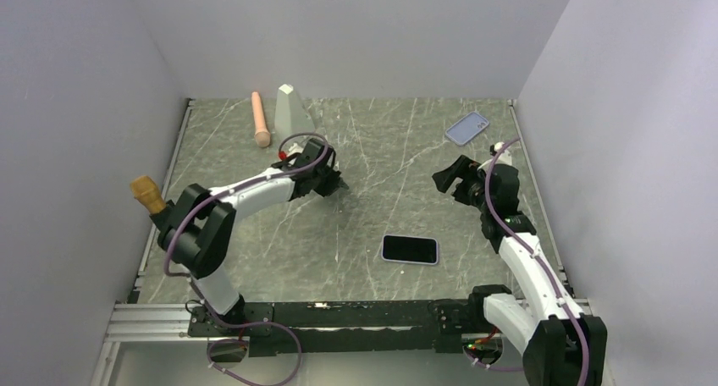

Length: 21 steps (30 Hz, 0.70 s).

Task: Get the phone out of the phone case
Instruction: Place the phone at the center of the board.

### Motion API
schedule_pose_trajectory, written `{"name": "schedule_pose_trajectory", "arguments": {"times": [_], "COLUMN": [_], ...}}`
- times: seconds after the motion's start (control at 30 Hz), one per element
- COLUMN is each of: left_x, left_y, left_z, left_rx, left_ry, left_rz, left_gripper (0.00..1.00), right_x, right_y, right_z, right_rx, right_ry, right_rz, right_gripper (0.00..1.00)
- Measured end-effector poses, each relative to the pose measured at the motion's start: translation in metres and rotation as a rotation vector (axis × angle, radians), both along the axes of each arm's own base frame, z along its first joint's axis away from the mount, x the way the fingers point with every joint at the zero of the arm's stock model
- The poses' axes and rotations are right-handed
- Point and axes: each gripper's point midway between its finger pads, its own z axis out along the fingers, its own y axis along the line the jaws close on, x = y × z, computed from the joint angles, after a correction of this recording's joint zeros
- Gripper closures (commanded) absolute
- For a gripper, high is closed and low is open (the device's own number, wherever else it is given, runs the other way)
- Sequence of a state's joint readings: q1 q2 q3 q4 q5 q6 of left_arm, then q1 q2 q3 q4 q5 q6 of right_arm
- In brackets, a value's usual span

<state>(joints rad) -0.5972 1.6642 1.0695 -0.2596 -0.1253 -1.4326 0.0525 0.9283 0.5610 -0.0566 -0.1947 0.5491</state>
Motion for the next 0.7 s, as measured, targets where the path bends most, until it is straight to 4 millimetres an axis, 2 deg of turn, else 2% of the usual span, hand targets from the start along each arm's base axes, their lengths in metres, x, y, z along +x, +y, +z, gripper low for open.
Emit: {"name": "schedule_pose_trajectory", "arguments": {"times": [0.17,0.27,0.5,0.7], "left_x": [0.030,0.051,0.111,0.150], "left_y": [-0.014,-0.022,-0.064,-0.097], "left_z": [-0.013,-0.017,-0.008,-0.017], "left_rx": [-0.025,-0.025,-0.124,-0.189], "left_ry": [0.002,-0.035,-0.209,-0.299], "left_rz": [0.111,0.169,0.267,0.349], "left_gripper": [1.00,1.00,1.00,0.96], "right_x": [-0.008,-0.014,-0.025,-0.040], "right_y": [0.000,-0.001,0.000,-0.003], "right_z": [0.006,0.018,0.042,0.073], "right_rx": [-0.001,-0.003,0.009,0.018], "right_ry": [0.005,-0.030,-0.062,-0.108], "right_rz": [0.001,0.000,0.004,-0.011], "right_gripper": [0.13,0.12,0.12,0.13]}}
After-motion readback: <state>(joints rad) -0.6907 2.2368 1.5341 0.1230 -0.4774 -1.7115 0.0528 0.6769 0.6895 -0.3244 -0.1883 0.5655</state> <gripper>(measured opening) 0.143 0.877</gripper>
